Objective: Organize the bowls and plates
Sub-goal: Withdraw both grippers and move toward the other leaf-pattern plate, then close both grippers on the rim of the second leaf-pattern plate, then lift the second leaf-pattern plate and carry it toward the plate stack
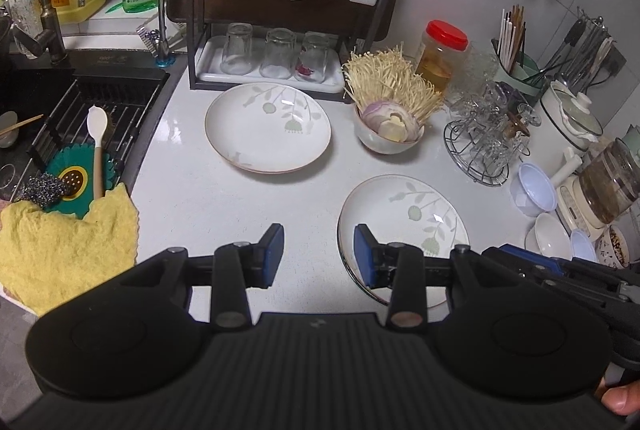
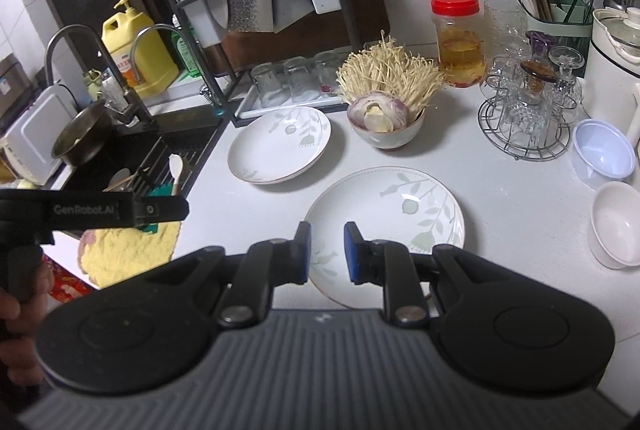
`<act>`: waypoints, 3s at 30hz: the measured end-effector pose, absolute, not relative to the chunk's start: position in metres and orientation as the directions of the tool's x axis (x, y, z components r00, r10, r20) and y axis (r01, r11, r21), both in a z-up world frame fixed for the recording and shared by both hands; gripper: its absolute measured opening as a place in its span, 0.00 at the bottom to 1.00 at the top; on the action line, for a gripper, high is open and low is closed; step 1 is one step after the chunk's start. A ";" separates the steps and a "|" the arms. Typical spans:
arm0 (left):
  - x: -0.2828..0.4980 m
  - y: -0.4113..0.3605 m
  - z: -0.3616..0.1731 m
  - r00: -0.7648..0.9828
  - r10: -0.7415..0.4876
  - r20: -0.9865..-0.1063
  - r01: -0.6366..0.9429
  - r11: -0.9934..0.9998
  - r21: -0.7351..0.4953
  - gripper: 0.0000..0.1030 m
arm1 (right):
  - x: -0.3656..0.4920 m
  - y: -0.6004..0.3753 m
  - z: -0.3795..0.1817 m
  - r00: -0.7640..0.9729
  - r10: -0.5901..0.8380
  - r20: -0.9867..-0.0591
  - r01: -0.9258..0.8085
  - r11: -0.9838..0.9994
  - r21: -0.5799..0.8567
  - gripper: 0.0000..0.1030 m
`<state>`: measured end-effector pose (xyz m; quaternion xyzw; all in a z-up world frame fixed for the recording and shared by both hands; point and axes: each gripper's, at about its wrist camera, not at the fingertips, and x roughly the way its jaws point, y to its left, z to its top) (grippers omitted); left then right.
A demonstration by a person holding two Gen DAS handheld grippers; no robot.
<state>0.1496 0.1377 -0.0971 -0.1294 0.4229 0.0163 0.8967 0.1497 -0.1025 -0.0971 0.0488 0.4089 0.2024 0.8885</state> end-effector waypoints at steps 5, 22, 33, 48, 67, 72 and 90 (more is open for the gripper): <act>0.171 0.154 -0.106 0.629 -0.106 -0.770 -0.117 0.966 -0.229 0.43 | 0.166 -0.087 -0.101 0.575 0.391 -0.719 -0.294 0.919 0.264 0.21; 0.254 0.256 -0.155 0.592 -0.128 -0.796 -0.181 0.941 -0.286 0.43 | 0.237 -0.022 -0.137 0.502 0.357 -0.787 -0.211 0.934 0.289 0.21; 0.311 0.297 -0.194 0.560 -0.143 -0.816 -0.209 0.929 -0.306 0.68 | 0.290 0.000 -0.170 0.478 0.368 -0.798 -0.149 0.929 0.339 0.58; 0.374 0.319 -0.247 0.535 -0.202 -0.820 -0.187 0.919 -0.348 0.67 | 0.357 0.028 -0.219 0.479 0.309 -0.822 -0.077 0.947 0.311 0.57; 0.404 0.319 -0.273 0.529 -0.274 -0.803 -0.102 0.919 -0.381 0.30 | 0.394 0.044 -0.254 0.485 0.266 -0.833 -0.053 0.960 0.275 0.26; 0.401 0.323 -0.274 0.527 -0.285 -0.801 -0.110 0.911 -0.397 0.24 | 0.395 0.043 -0.256 0.489 0.269 -0.829 -0.060 0.959 0.276 0.21; 0.379 0.315 -0.244 0.508 -0.251 -0.824 -0.085 0.937 -0.339 0.24 | 0.376 0.037 -0.229 0.493 0.317 -0.810 -0.170 0.948 0.268 0.21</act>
